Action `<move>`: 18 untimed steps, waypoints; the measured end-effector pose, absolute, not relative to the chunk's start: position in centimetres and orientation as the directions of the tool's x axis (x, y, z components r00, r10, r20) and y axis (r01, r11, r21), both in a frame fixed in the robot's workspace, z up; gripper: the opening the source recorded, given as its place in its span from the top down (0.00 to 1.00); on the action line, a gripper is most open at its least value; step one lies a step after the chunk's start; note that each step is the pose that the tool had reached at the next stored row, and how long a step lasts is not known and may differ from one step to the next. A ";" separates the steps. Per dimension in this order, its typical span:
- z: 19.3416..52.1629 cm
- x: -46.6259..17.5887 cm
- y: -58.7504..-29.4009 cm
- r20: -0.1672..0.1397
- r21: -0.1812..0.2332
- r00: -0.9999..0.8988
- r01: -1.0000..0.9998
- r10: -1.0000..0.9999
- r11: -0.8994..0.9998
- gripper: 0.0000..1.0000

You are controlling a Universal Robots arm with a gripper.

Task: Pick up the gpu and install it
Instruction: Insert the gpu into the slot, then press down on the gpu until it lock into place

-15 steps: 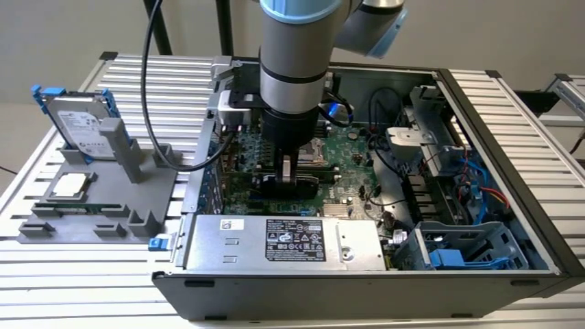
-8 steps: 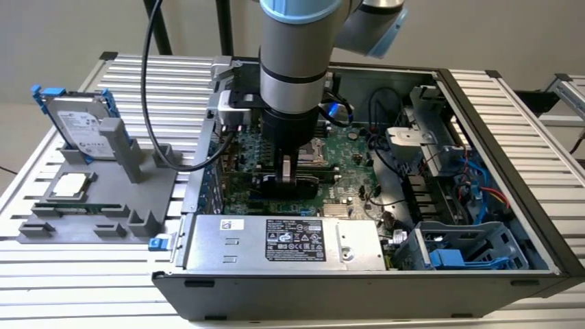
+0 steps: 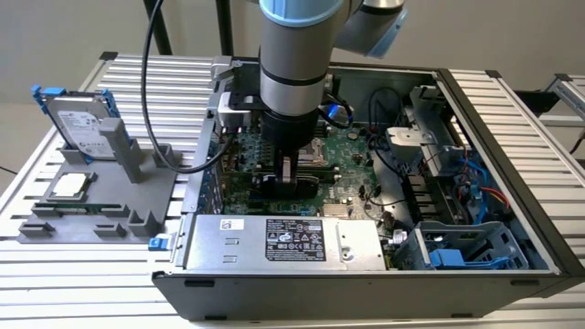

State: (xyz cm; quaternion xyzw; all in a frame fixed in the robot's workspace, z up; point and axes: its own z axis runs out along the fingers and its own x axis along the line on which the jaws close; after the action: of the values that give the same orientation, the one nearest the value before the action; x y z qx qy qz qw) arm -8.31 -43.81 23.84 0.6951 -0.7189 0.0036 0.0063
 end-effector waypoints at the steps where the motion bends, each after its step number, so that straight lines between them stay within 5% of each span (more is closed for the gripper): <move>1: 24.2 -8.3 -43.8 0.014 0.004 -0.034 -0.999 -0.999 0.034 0.00; 13: 28.3 -8.3 -43.8 0.014 0.003 -0.034 -0.999 -0.999 0.034 0.00; 14: 28.3 -8.3 -43.8 0.014 0.003 -0.034 -0.999 -0.999 0.034 1.00; 18: 28.4 -8.3 -43.8 0.014 0.003 -0.034 -0.999 -0.999 0.034 1.00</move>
State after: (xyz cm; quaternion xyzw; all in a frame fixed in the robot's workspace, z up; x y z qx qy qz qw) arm -8.31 -43.80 28.38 0.6951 -0.7189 0.0036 0.0061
